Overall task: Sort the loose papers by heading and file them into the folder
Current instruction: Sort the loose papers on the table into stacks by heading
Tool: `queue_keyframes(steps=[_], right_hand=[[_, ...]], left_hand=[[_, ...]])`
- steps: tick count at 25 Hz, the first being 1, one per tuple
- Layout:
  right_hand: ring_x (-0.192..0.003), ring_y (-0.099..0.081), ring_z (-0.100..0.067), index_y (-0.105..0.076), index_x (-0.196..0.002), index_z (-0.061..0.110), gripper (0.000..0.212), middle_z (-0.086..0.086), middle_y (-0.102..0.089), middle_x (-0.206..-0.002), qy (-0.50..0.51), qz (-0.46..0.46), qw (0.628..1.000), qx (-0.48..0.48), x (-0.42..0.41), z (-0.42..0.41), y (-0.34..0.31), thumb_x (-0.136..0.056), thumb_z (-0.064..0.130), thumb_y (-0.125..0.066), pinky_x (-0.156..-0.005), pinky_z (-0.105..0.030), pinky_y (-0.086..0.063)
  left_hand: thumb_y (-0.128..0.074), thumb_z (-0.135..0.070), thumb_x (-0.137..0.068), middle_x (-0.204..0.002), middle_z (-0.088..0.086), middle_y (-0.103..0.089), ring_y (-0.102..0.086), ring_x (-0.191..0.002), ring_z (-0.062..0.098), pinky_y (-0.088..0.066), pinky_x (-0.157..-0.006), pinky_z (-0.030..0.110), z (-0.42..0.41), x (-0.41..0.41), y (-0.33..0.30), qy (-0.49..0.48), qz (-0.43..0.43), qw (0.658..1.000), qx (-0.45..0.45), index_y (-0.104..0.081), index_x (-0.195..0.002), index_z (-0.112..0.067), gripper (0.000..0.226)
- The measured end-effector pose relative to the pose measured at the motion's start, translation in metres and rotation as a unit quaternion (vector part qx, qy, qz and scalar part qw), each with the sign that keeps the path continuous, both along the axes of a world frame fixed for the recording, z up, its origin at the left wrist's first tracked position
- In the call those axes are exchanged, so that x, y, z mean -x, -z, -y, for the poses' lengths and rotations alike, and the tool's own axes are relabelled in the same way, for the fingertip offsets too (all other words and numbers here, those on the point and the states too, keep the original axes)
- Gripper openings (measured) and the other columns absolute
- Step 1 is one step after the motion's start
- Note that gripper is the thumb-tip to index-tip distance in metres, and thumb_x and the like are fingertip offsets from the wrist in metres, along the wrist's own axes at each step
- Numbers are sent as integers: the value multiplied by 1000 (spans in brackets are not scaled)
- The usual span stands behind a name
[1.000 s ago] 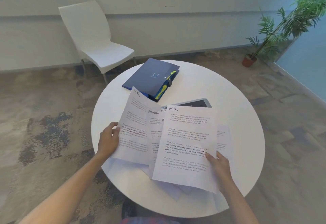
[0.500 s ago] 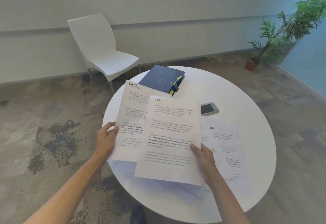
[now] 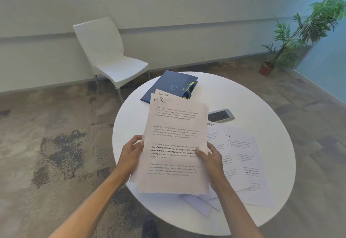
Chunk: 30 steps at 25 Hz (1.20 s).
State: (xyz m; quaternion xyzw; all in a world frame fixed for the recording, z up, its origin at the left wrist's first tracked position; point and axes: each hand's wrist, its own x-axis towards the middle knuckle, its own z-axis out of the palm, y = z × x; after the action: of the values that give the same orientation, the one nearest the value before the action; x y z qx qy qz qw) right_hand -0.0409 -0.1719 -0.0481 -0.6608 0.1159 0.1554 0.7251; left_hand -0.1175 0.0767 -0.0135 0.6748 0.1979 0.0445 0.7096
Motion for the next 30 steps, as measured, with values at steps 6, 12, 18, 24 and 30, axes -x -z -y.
queue_keyframes(steps=[6, 12, 18, 24, 30], right_hand=[[-88, -75, -30, -70, -110, 10, 22, -8, -79, -97, -16, 27, 999, 28, -2, 24, -10, -88, 5, -70, -78, -42, -62], [-97, -74, -25, -72, -112, 8, 27, -5, -78, -106, -54, 36, 998, 16, -12, 65, -21, -86, 7, -73, -84, -38, -60], [-87, -76, -28, -77, -99, 5, 15, -7, -79, -93, -9, 45, 998, 48, -21, 91, -22, -86, 11, -75, -79, -39, -62], [-82, -75, -20, -76, -98, 5, 16, -5, -79, -91, 3, 102, 991, 81, -18, 103, -23, -83, 11, -78, -67, -26, -60], [-72, -74, -13, -75, -92, 14, 12, 1, -78, -85, 13, 125, 989, 79, -22, 109, -38, -81, 10, -80, -59, -25, -58]], left_hand=[[-57, -28, -98, -108, 7, -76, -73, -96, 27, -58, -85, 46, 33, -12, 0, 81, -36, 994, 72, -67, -116, -19, 23], [-70, -6, -86, -102, 14, -76, -73, -92, 36, -58, -83, 51, 67, -24, 14, 88, -60, 990, 88, -71, -108, -9, 22], [-73, -3, -83, -106, 5, -77, -72, -101, 26, -58, -84, 33, 96, -40, 18, 114, -57, 990, 64, -74, -107, -9, 25], [-76, -11, -82, -108, 0, -76, -72, -98, 22, -58, -87, 43, 118, -64, 8, 116, -23, 992, 42, -72, -109, -20, 28], [-78, -12, -81, -99, -2, -77, -73, -90, 21, -59, -85, 44, 126, -75, 0, 143, -41, 989, -12, -75, -104, -20, 25]])
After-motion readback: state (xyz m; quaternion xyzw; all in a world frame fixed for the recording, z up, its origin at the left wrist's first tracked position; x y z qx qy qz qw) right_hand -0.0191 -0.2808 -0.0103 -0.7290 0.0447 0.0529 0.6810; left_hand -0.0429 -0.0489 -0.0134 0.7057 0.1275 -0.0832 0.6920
